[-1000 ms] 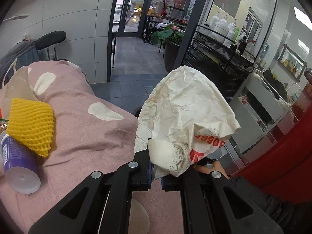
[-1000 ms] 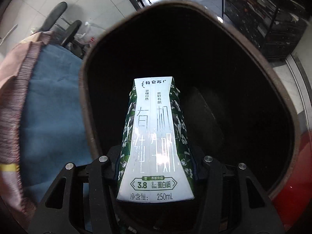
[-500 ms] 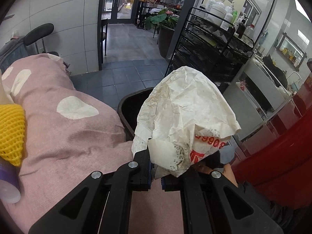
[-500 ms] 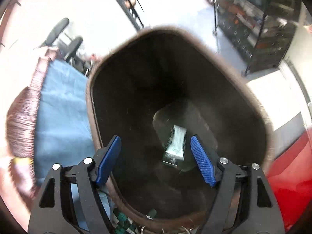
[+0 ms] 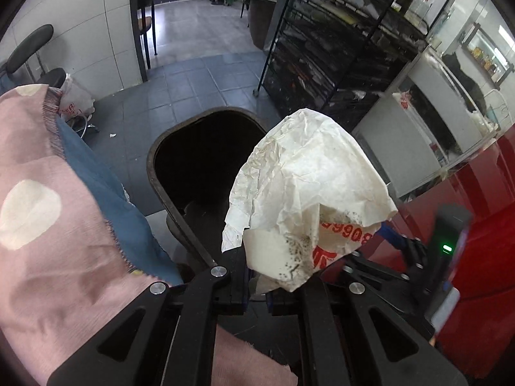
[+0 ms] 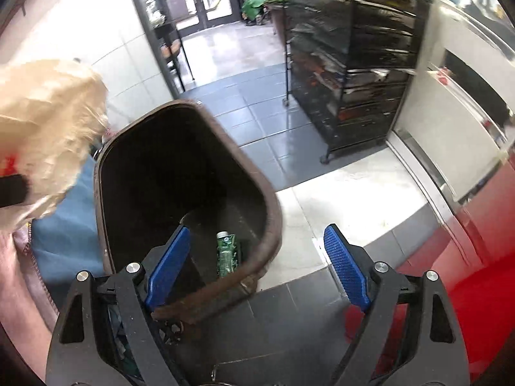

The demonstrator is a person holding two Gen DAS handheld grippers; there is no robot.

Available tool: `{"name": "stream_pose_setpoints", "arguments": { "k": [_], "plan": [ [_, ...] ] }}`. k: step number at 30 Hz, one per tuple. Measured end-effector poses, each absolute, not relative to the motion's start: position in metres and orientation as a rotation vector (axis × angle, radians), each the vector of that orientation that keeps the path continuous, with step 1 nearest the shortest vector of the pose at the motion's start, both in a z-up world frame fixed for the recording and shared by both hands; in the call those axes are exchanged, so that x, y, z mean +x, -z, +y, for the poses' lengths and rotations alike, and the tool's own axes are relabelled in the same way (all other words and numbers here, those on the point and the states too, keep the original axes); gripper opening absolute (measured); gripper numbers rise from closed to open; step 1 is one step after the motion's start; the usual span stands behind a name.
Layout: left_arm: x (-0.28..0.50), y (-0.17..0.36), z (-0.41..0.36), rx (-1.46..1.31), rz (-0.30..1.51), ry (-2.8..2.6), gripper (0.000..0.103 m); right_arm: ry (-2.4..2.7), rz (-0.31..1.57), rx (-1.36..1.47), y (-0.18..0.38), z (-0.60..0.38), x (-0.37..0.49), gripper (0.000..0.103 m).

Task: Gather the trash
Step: 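Move the paper bag with the left gripper over the bin and release it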

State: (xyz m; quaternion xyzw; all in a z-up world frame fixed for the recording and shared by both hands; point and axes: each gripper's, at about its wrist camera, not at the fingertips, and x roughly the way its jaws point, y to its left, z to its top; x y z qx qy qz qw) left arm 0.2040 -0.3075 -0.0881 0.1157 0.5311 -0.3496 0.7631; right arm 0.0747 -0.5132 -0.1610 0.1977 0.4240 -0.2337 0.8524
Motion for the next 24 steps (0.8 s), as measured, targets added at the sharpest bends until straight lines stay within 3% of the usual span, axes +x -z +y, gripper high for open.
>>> {"name": "stream_pose_setpoints", "arguments": {
  "k": [6, 9, 10, 11, 16, 24],
  "plan": [
    [0.215, 0.107, -0.33, 0.29, 1.239, 0.75, 0.007, 0.52, 0.878, 0.417, 0.158, -0.521, 0.061, 0.085],
    [0.218, 0.113, -0.332, 0.296, 1.24, 0.724, 0.015, 0.532, 0.874, 0.405, 0.161, -0.522, 0.059, 0.085],
    [0.218, 0.115, -0.331, 0.298, 1.238, 0.721, 0.035, 0.531, 0.878, 0.407, 0.162, -0.522, 0.058, 0.085],
    [0.217, 0.115, -0.331, 0.3, 1.234, 0.721, 0.064, 0.527, 0.878, 0.413, 0.162, -0.521, 0.058, 0.085],
    [0.211, 0.108, -0.33, 0.31, 1.164, 0.753, 0.085, 0.528, 0.873, 0.412, 0.162, -0.523, 0.058, 0.089],
    [0.205, 0.093, -0.328, 0.318, 1.083, 0.787, 0.086, 0.502, 0.859, 0.416, 0.156, -0.516, 0.057, 0.09]
  ]
}}
